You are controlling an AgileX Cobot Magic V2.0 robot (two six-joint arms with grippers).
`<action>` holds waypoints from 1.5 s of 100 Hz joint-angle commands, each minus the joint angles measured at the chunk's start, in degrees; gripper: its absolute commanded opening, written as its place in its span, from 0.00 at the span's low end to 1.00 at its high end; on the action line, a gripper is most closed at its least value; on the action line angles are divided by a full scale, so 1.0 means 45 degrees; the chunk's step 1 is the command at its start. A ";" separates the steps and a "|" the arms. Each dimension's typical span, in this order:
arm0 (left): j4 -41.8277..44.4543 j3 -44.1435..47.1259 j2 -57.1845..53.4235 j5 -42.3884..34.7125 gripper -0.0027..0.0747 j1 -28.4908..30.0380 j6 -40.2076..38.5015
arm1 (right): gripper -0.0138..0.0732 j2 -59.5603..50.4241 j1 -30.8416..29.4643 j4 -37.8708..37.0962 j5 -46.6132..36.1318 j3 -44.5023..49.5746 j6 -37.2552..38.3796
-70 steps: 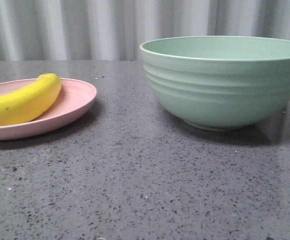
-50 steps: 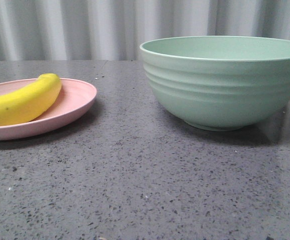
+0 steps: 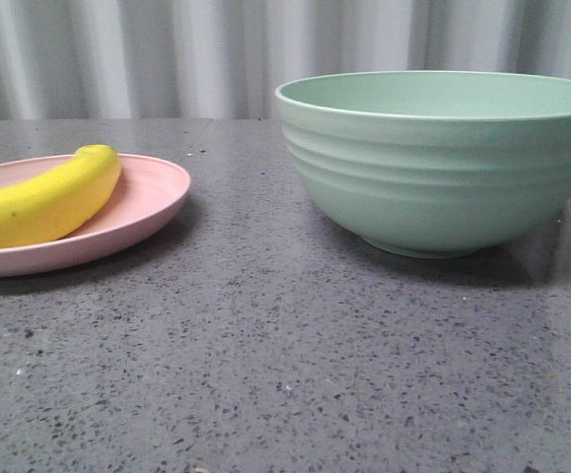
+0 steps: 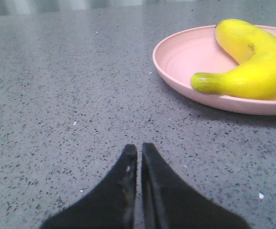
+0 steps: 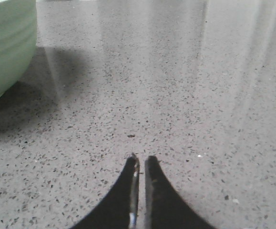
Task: Transfer banana from pink plate to green bowl
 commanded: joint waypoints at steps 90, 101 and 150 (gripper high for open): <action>0.0029 0.0137 -0.0375 -0.2496 0.01 0.0010 -0.0091 | 0.08 -0.0269 -0.0074 -0.0045 -0.1931 0.0259 -0.0097; 0.0029 0.0137 -0.0375 -0.2558 0.01 0.0010 -0.0091 | 0.08 -0.0269 -0.0074 -0.0045 -0.1931 0.0259 -0.0097; 0.0029 0.0137 -0.0375 -0.2939 0.01 0.0010 -0.0091 | 0.08 -0.0269 -0.0074 -0.0045 -0.3296 0.0259 -0.0097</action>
